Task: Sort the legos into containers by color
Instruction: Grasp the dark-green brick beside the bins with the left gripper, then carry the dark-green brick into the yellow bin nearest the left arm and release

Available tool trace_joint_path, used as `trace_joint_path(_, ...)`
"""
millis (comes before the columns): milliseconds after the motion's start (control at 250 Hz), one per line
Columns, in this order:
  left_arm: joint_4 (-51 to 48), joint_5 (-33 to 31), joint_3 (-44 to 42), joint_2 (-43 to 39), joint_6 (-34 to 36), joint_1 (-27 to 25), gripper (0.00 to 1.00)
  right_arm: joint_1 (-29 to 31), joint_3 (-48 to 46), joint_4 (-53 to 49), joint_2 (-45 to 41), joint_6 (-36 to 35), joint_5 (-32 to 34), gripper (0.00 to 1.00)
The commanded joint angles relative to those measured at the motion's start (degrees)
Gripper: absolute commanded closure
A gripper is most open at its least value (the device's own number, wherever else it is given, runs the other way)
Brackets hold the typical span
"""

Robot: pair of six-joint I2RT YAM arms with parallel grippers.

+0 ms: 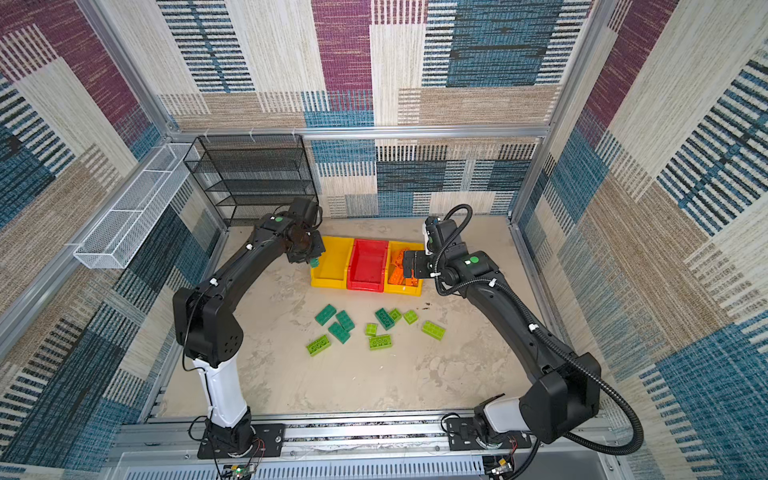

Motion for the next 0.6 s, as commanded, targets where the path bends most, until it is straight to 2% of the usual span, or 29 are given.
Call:
trace_joint_path(0,-2.5,0.1,4.4,4.3,6.7,-0.7,0.92,0.0,-0.3,1.5,-0.1,3.4,0.6,0.0)
trace_joint_path(220,2.1,3.1,8.9,11.4,7.8,-1.0,0.9,0.0,2.5,-2.6,1.1,3.4,3.8,0.0)
trace_joint_path(288,1.9,3.1,11.1,13.5,7.7,-1.0,0.86,0.0,3.5,-3.4,0.8,4.1,4.8,0.0)
trace_joint_path(336,1.7,3.6,12.7,14.7,8.0,-1.0,0.79,0.0,4.1,-3.9,0.8,4.7,5.0,0.0)
trace_joint_path(464,-0.1,4.3,17.2,18.0,8.8,-1.0,0.45,0.0,5.2,-5.4,0.8,5.4,5.2,0.0)
trace_joint_path(548,-0.5,4.2,17.8,18.5,8.6,-1.0,0.33,0.0,4.8,-5.8,-0.4,5.7,5.8,0.0)
trace_joint_path(596,-0.5,4.5,17.5,18.2,8.4,-1.0,0.3,0.0,4.5,-5.9,-1.1,5.8,5.9,0.0)
